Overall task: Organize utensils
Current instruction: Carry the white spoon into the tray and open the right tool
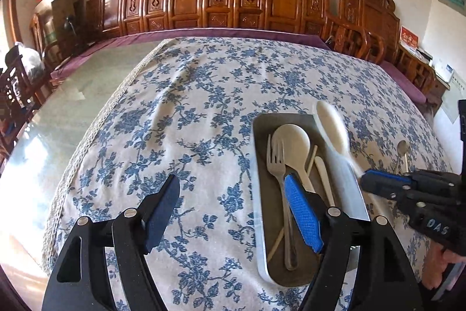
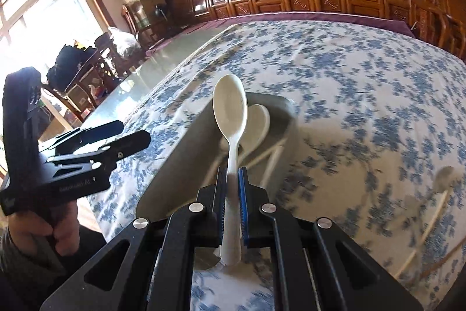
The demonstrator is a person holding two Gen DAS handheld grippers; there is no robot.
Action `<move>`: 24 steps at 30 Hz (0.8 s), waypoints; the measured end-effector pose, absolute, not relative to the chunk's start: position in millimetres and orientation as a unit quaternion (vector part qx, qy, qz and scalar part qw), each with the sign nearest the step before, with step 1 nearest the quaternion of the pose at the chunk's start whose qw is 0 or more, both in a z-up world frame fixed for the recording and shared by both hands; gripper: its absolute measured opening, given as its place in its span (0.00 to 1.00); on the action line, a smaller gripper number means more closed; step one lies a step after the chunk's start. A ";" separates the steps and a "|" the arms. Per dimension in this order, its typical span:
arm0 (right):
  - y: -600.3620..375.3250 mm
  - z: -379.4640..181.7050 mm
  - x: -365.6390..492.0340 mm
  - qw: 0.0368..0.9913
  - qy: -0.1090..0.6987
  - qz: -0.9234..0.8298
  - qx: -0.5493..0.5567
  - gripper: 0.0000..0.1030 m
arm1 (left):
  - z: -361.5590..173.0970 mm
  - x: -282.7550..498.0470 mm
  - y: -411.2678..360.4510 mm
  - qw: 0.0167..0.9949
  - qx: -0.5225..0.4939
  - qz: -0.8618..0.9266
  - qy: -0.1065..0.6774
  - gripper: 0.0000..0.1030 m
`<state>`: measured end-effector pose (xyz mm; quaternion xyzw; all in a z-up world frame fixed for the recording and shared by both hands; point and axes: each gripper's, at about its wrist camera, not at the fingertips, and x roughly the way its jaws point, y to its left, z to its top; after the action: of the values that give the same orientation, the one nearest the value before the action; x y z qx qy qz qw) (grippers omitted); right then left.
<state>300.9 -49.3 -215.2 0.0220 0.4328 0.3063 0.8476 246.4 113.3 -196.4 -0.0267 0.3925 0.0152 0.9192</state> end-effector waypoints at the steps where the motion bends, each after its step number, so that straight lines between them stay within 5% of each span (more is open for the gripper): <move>1: -44.6 -216.6 301.3 0.847 0.435 0.306 0.020 0.10 | -196.5 246.4 114.4 0.919 -0.027 0.017 0.392 0.69; 24: 2.9 -250.5 305.9 0.824 0.474 0.310 0.001 0.12 | -194.7 243.7 127.0 0.920 -0.043 0.025 0.389 0.69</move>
<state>305.9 2.9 -250.5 0.0013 0.4740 0.3101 0.8241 243.7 127.0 -194.7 -0.0428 0.3888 0.0247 0.9200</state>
